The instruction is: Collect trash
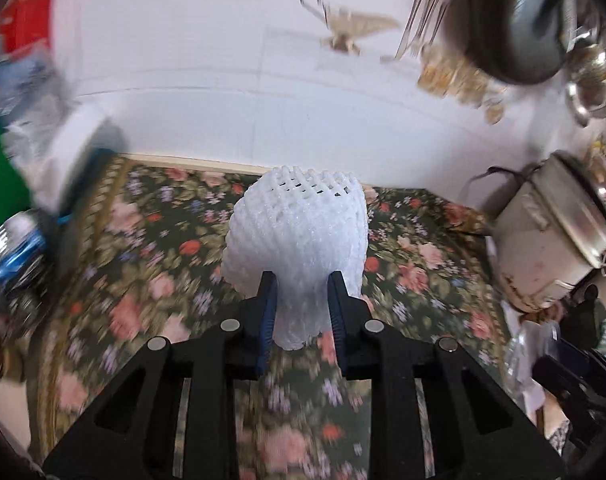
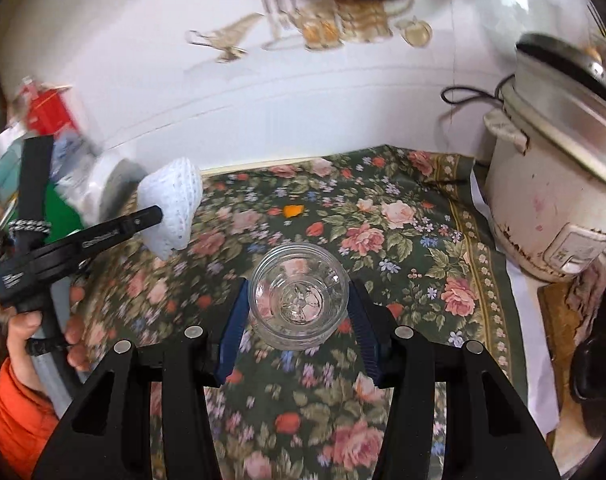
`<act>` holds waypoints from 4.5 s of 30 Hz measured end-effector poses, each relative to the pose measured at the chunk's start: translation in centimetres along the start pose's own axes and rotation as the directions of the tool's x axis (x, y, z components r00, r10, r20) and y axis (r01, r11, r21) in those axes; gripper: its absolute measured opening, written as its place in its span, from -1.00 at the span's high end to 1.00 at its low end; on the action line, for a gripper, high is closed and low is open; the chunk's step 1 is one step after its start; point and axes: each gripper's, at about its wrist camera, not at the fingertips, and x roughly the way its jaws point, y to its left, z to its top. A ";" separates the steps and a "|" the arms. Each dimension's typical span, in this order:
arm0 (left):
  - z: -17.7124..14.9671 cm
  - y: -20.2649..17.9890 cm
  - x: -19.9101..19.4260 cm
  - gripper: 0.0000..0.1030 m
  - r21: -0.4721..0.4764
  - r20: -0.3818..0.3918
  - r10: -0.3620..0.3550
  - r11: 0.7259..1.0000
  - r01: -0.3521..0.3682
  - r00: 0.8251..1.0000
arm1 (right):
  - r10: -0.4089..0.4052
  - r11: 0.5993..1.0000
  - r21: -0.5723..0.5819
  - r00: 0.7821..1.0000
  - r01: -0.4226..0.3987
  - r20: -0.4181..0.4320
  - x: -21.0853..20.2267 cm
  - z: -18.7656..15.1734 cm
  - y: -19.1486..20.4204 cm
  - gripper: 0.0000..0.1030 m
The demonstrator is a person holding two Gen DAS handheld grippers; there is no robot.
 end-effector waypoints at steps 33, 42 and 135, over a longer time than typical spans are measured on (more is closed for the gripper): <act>-28.2 10.2 -26.0 0.52 0.104 -0.137 -0.046 0.993 0.061 0.989 | -0.043 0.998 0.051 0.999 0.044 -0.009 -15.6 -22.0 16.5 0.10; -35.5 9.3 -22.5 0.52 0.096 -0.292 -0.055 0.992 0.087 0.955 | -0.075 0.990 0.108 0.991 0.087 -0.112 -15.7 -27.7 15.4 0.10; -36.8 0.5 -45.5 0.01 0.160 0.175 -0.119 0.983 0.091 0.977 | -0.001 0.999 -0.040 0.982 0.009 0.191 -31.8 -30.2 15.9 0.04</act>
